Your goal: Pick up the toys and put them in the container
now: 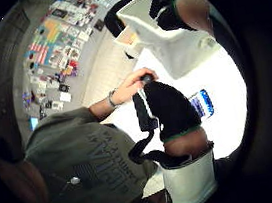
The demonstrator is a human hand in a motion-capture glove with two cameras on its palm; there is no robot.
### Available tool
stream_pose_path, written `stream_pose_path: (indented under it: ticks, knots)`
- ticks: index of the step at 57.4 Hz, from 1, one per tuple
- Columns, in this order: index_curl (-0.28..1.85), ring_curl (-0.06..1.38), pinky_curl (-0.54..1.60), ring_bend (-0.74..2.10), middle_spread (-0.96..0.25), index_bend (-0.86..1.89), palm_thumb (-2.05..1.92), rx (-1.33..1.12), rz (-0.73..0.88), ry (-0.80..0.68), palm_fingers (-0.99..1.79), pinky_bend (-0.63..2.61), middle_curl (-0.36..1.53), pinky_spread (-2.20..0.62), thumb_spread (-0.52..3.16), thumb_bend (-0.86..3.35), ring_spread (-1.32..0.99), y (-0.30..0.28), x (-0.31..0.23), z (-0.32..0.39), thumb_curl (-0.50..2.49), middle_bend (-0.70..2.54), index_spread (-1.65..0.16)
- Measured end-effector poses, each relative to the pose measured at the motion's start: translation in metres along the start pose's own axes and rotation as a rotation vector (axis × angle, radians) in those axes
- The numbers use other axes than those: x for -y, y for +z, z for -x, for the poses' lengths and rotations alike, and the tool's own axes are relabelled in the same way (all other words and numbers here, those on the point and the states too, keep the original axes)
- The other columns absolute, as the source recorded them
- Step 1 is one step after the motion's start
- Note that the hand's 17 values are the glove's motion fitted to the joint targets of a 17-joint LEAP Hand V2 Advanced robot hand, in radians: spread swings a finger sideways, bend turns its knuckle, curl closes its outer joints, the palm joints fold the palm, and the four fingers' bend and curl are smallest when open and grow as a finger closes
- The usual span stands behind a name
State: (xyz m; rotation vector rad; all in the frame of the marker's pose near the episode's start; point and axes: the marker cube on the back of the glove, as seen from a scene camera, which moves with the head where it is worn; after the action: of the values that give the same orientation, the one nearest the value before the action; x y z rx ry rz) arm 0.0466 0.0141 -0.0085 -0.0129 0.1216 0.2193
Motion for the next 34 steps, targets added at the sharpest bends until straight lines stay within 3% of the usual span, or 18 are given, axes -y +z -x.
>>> stream_pose_path:
  ticks: [6,10,18,28,34]
  knots:
    - [0.30,0.17,0.27,0.53,-0.17,0.32,0.01,-0.168,-0.006,0.014,0.45,0.54,0.18,-0.05,1.48,0.02,-0.29,-0.002,-0.020,-0.058,0.22,0.19,-0.43]
    - [0.31,0.17,0.28,0.54,-0.17,0.32,0.01,-0.022,-0.023,0.252,0.45,0.54,0.19,-0.05,1.48,0.02,-0.30,-0.004,-0.030,-0.069,0.23,0.19,-0.43]
    - [0.33,0.18,0.29,0.54,-0.16,0.32,0.01,-0.082,-0.078,0.556,0.44,0.55,0.21,-0.04,1.48,0.01,-0.29,-0.009,-0.063,-0.145,0.25,0.19,-0.44]
    - [0.35,0.18,0.31,0.53,-0.16,0.28,0.00,-0.096,-0.168,0.874,0.43,0.60,0.24,-0.04,1.47,-0.01,-0.29,-0.002,-0.091,-0.232,0.26,0.19,-0.44]
    - [0.36,0.18,0.32,0.52,-0.16,0.28,0.00,-0.083,-0.177,0.962,0.41,0.62,0.25,-0.04,1.46,-0.01,-0.28,0.015,-0.097,-0.275,0.26,0.19,-0.45]
